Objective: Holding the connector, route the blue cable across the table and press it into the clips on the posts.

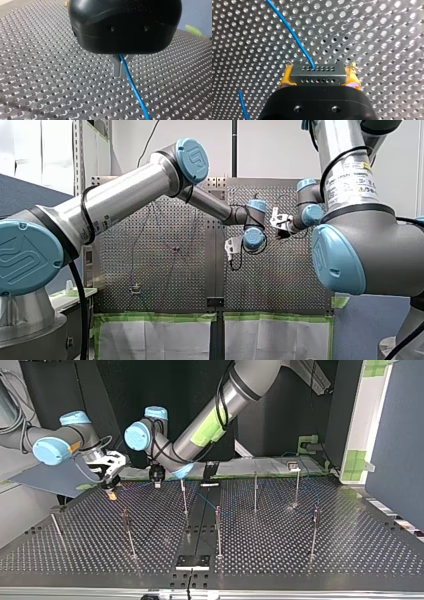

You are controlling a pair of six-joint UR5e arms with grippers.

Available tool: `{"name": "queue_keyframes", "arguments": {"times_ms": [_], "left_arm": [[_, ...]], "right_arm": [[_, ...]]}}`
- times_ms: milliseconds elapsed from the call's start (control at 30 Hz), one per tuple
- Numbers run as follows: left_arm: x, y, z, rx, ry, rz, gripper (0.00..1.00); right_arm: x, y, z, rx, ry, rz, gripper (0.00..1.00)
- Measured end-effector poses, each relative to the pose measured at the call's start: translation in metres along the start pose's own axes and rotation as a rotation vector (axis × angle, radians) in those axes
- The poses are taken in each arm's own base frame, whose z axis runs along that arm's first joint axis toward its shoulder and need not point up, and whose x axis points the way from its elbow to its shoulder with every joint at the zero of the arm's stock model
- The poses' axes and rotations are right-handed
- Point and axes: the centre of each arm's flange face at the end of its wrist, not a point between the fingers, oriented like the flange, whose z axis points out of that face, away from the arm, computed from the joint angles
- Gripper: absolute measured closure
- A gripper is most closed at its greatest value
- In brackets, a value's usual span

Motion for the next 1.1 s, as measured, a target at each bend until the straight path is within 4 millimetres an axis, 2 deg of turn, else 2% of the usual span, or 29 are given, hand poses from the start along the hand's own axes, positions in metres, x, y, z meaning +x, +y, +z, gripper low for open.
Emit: {"name": "queue_keyframes", "arguments": {"times_ms": [167, 367, 767, 1000, 1100], "left_arm": [[-0.009, -0.001, -0.004, -0.030, 0.000, -0.006, 1.00], [-0.038, -0.005, -0.017, -0.059, -0.011, -0.007, 1.00], [-0.109, -0.016, -0.038, -0.038, -0.083, -0.036, 1.00], [-0.153, -0.020, -0.051, -0.021, -0.130, -0.072, 1.00], [-0.165, -0.021, -0.054, -0.018, -0.144, -0.083, 1.00]], "right_arm": [[0.015, -0.003, -0.003, 0.003, 0.024, -0.005, 1.00], [0.028, -0.004, -0.006, 0.008, 0.039, -0.008, 1.00], [0.107, -0.024, -0.037, 0.065, 0.116, -0.010, 1.00], [0.135, -0.032, -0.052, 0.072, 0.148, -0.017, 1.00], [0.142, -0.033, -0.056, 0.075, 0.158, -0.017, 1.00]]}}
